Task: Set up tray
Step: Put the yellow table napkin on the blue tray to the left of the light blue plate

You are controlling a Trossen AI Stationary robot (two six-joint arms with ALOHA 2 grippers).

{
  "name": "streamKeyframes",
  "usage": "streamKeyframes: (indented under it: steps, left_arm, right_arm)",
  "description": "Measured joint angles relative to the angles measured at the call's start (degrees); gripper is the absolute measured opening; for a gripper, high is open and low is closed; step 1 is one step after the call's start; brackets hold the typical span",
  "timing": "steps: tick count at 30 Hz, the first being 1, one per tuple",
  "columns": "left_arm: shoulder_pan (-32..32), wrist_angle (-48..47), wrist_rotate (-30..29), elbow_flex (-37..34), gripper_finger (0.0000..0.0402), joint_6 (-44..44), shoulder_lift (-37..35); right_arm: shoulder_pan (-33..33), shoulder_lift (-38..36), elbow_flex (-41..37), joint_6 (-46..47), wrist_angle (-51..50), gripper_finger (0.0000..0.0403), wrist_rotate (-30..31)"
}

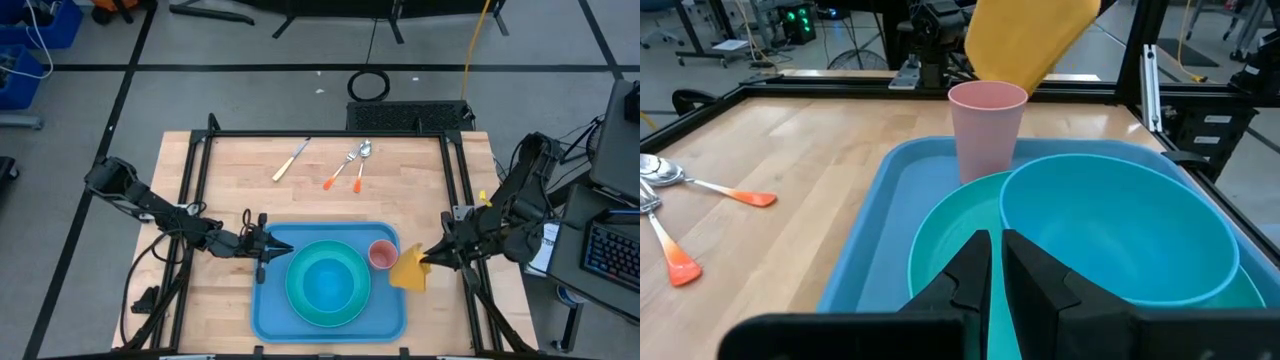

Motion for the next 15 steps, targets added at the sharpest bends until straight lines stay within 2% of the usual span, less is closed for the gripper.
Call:
streamKeyframes:
  steps: [4,8,15]
  left_arm:
    - [0.0,0.0,0.0,0.0,0.0033,0.0,0.0]
    - [0.0,0.0,0.0,0.0,0.0033,-0.2,0.0]
    - [0.3,4.5,-1.3,0.0,0.0033,-2.5,0.0]
  right_arm:
    - [0.0,-0.9,0.0,-6.5,5.3,0.0,1.0]
    - [-0.2,-1.4,0.0,-14.3,9.1,0.0,4.9]
    - [-4.9,-2.1,0.0,-18.9,9.7,0.0,4.8]
